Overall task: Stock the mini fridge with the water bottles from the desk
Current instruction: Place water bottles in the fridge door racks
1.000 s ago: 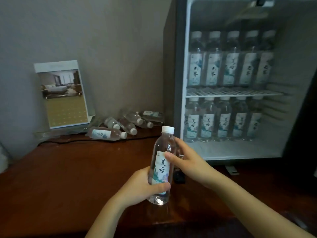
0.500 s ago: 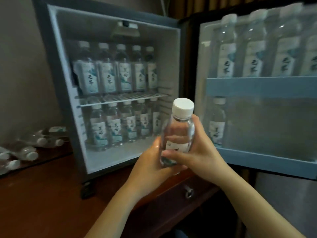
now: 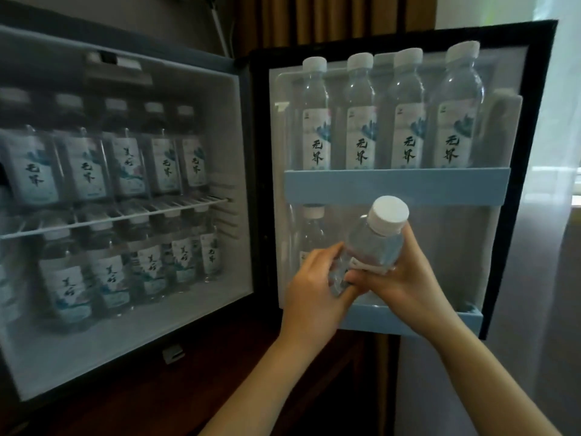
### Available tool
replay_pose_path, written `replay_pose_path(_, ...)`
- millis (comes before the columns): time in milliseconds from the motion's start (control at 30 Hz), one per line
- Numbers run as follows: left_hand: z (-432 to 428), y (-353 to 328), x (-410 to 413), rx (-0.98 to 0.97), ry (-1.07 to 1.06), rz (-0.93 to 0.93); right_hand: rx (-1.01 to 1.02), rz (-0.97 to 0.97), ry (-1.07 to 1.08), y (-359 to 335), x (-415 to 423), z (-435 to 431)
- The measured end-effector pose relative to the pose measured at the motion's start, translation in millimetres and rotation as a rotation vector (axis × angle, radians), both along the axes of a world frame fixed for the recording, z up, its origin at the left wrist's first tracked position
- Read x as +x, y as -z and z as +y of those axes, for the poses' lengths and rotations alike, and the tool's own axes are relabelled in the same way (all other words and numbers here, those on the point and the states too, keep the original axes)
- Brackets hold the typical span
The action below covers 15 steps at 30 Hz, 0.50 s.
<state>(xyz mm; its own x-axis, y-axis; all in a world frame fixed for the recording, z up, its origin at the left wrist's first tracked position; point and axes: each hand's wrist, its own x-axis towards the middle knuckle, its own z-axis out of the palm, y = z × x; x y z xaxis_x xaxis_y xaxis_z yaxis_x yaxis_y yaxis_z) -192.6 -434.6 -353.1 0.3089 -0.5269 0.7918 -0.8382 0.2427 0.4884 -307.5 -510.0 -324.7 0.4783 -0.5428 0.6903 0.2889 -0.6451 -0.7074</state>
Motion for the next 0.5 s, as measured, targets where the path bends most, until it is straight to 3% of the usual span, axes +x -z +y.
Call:
replay_pose_path(300, -16, 15, 19, -0.042, -0.214, -0.204, 0.123, 0.158, -0.027, 16, 20, -34)
replay_pose_path(500, -17, 20, 25, -0.074, -0.285, -0.329, 0.045, 0.28, 0.079, 20, 29, -43)
